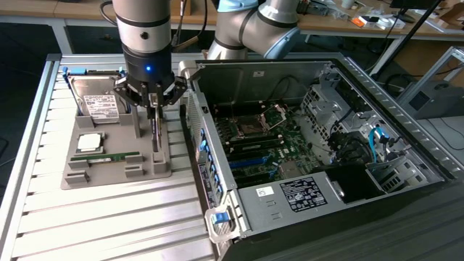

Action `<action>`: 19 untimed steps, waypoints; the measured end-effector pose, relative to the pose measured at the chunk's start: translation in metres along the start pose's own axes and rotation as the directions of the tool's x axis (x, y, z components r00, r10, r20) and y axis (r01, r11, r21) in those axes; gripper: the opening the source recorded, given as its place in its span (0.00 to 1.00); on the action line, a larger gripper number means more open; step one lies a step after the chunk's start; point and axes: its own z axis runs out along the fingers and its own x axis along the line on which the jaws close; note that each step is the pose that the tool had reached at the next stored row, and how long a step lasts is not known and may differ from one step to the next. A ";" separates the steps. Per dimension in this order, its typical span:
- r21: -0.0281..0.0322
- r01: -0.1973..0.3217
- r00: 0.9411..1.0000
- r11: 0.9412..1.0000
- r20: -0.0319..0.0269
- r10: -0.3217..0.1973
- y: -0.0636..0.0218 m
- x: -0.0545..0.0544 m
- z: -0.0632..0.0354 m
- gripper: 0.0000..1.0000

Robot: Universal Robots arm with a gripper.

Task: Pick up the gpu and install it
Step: 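Pick up the gpu and move the gpu toward the slot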

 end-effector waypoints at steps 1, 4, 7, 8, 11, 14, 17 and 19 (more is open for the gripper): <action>0.000 0.000 1.000 1.000 0.000 0.000 0.0000 0.000 -0.0002 0.27; -0.001 0.000 1.000 1.000 0.000 0.000 0.0001 0.000 -0.0008 0.27; -0.001 0.000 1.000 1.000 0.000 0.000 0.0001 0.000 -0.0014 0.27; -0.001 0.000 1.000 1.000 0.000 0.000 0.0001 0.000 -0.0016 0.27; -0.002 0.000 1.000 1.000 0.000 0.000 0.0002 0.000 -0.0023 0.27; -0.003 0.000 1.000 1.000 0.000 0.000 0.0002 0.000 -0.0033 0.27; -0.004 0.000 1.000 1.000 0.000 0.000 0.0003 0.000 -0.0042 0.27; -0.004 0.000 1.000 1.000 0.000 0.000 0.0003 0.000 -0.0047 0.27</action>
